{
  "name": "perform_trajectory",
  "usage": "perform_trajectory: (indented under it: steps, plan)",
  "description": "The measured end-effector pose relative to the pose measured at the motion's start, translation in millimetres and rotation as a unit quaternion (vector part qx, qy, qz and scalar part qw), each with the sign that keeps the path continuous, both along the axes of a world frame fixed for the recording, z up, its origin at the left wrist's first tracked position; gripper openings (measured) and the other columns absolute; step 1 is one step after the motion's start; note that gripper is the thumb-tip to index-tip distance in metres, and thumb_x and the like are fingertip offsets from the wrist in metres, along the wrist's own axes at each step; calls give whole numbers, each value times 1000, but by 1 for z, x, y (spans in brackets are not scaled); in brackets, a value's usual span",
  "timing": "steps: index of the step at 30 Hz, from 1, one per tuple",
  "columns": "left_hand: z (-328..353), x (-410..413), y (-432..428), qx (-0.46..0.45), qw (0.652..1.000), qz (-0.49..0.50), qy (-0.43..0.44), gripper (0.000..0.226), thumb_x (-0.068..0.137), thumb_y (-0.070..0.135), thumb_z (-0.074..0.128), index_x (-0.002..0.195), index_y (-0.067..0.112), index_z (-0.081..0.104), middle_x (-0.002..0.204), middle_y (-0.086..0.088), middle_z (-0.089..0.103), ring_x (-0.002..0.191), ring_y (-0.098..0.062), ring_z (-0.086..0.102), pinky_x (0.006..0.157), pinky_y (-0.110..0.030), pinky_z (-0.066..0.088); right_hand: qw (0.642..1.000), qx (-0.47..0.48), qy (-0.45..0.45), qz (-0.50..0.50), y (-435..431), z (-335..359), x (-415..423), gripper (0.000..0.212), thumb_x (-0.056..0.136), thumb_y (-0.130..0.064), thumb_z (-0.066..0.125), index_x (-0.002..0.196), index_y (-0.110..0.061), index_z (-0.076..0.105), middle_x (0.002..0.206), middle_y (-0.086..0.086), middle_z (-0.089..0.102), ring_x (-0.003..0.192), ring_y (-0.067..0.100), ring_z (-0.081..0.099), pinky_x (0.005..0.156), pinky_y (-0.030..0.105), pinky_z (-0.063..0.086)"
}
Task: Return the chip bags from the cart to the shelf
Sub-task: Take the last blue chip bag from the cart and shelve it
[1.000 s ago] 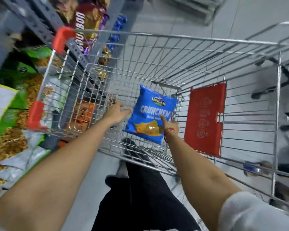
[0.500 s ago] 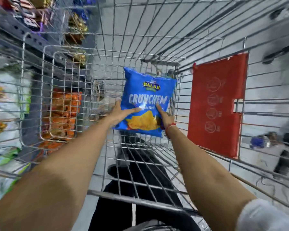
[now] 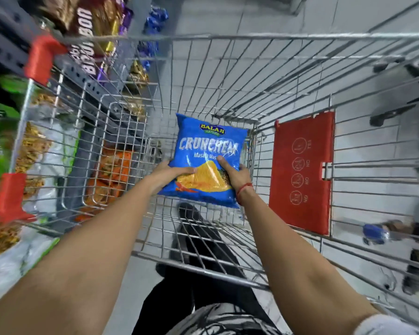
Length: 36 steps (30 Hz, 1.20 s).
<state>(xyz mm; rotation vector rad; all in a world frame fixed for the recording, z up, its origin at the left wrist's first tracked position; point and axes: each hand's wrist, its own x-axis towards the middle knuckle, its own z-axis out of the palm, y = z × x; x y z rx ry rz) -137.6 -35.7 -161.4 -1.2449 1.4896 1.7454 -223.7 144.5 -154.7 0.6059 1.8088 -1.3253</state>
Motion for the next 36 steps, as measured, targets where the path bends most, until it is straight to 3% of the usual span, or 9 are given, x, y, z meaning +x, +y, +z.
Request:
perform_trajectory:
  steps: [3, 5, 13, 15, 18, 23, 28, 33, 36]
  plan:
    - [35, 0, -15, -34, 998, 17, 42, 89, 55, 40, 88, 129, 11, 46, 120, -6, 63, 99, -25, 65, 88, -40, 53, 999, -46, 28, -10, -15, 27, -9, 37, 77, -24, 76, 105, -7, 60, 93, 5, 66, 80, 18, 62, 64, 18, 55]
    - [62, 1, -25, -57, 995, 28, 76, 101, 46, 45, 89, 130, 11, 45, 122, -5, 62, 101, -24, 64, 90, -41, 52, 995, -67, 67, 7, -27, 52, -11, 48, 69, -33, 82, 103, -5, 63, 96, 6, 71, 80, 16, 67, 72, 25, 60]
    - [155, 15, -58, -141, 967, 86, 196, 51, 70, 17, 81, 114, 3, 59, 103, -9, 69, 70, -6, 67, 79, -26, 55, 973, -146, 180, -17, -57, 154, -11, 37, 65, -27, 85, 88, -4, 68, 72, 0, 69, 53, 0, 58, 51, 19, 48]
    - [177, 26, -60, -156, 959, 98, 213, 58, 69, 10, 79, 120, -3, 54, 107, -15, 68, 75, -13, 66, 85, -32, 53, 968, -166, 188, -22, -56, 175, 1, 23, 68, -24, 83, 70, -10, 65, 54, -7, 64, 45, 0, 54, 46, 18, 44]
    - [213, 49, -58, -158, 945, 106, 266, 63, 60, 18, 86, 113, 7, 55, 118, -19, 62, 92, -25, 64, 90, -35, 51, 955, -212, 207, -27, -54, 207, 26, 17, 77, -10, 75, 89, -2, 65, 58, -3, 63, 37, -6, 55, 39, 9, 42]
    - [281, 94, -64, -199, 913, 126, 334, 94, 38, 41, 92, 121, 18, 54, 117, -12, 63, 96, -15, 65, 82, -27, 56, 929, -276, 247, -2, -72, 263, 59, 30, 74, -12, 78, 100, 1, 68, 78, 4, 72, 54, 2, 68, 54, 20, 55]
    - [340, 128, -73, -263, 860, 170, 404, 58, 57, 23, 88, 105, 18, 56, 108, -12, 70, 69, 3, 67, 62, -14, 55, 871, -360, 333, 40, -102, 321, 74, 12, 76, -6, 75, 83, -14, 68, 65, -11, 74, 60, 2, 69, 57, 18, 55]
    - [402, 182, -89, -332, 806, 202, 446, 104, 13, 63, 85, 107, 29, 54, 114, -1, 60, 110, -15, 55, 98, -29, 45, 804, -431, 398, 95, -136, 382, 106, 15, 77, -1, 73, 80, -15, 69, 66, -15, 74, 63, -1, 68, 61, 17, 54]
    - [435, 212, -93, -385, 769, 194, 473, 116, 13, 70, 81, 114, 23, 51, 115, 0, 57, 103, -7, 54, 90, -13, 44, 772, -462, 421, 119, -151, 417, 126, 16, 77, -2, 72, 78, -18, 68, 65, -17, 74, 63, -3, 67, 62, 16, 55]
